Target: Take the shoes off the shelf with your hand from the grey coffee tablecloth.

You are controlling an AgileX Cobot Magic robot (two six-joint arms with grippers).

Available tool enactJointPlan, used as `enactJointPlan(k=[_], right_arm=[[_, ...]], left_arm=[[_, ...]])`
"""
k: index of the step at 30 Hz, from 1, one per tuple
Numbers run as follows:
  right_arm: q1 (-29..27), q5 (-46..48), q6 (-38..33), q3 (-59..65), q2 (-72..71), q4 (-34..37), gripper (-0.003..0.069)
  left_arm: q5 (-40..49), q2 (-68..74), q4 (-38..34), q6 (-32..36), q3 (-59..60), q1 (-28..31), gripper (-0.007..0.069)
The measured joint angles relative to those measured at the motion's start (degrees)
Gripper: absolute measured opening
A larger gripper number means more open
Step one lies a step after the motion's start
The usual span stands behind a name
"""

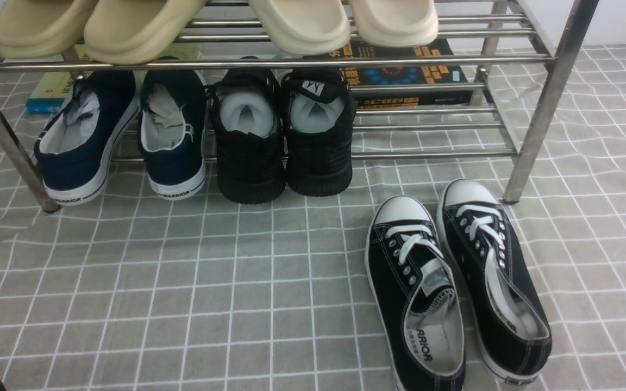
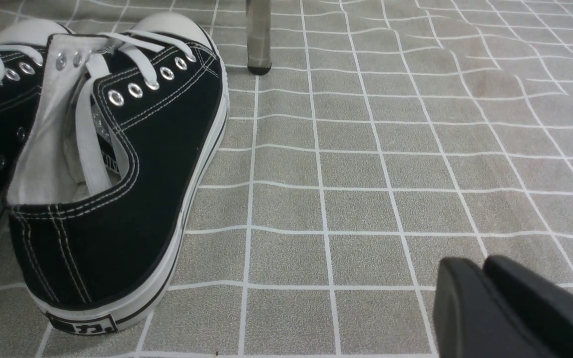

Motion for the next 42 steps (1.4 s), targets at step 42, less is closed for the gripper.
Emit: enactJointPlan(k=[42], right_arm=[[0.0,0.0,0.0,0.0,0.0,0.0,0.0130]], left_arm=[[0.0,0.0,0.0,0.0,0.0,0.0,0.0240]])
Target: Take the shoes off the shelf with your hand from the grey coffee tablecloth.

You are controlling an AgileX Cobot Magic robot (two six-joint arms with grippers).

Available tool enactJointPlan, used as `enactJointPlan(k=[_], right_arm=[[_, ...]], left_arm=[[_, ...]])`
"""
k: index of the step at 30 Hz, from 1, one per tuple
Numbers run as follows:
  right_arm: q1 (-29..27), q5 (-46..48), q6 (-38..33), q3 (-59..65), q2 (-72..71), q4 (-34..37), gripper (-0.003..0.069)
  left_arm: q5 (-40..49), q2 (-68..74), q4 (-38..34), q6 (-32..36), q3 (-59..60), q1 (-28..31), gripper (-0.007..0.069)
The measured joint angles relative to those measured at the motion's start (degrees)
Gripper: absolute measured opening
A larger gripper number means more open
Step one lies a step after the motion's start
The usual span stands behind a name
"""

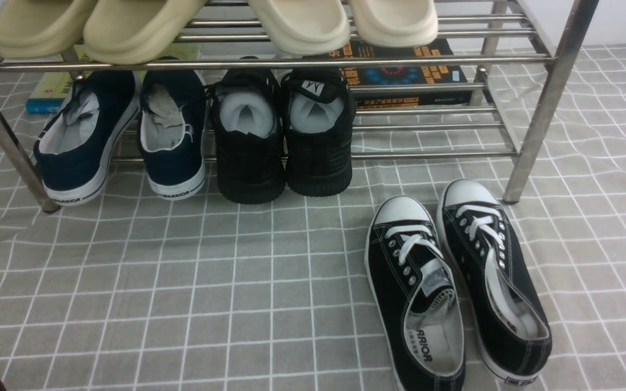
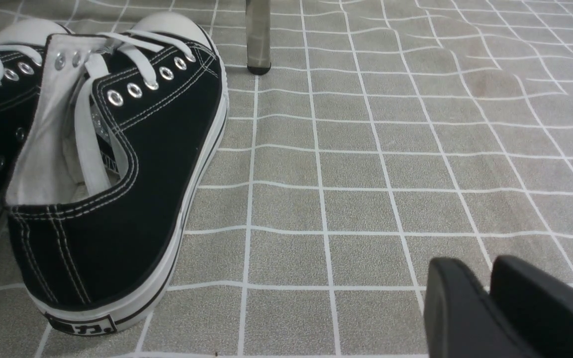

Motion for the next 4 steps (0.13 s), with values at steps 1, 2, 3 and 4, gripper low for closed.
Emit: enactJointPlan(k=[1,2,3,4], right_arm=[[0.0,0.0,0.0,0.0,0.0,0.0,0.0132],[0.0,0.0,0.0,0.0,0.0,0.0,0.0133],[0.0,0.0,0.0,0.0,0.0,0.0,0.0133],[0.0,0.0,0.0,0.0,0.0,0.0,0.0134]], left_arm=[[0.0,0.0,0.0,0.0,0.0,0.0,0.0240],[0.0,0.0,0.0,0.0,0.0,0.0,0.0240],[0.0,0.0,0.0,0.0,0.0,0.0,0.0240],[0.0,0.0,0.0,0.0,0.0,0.0,0.0240]])
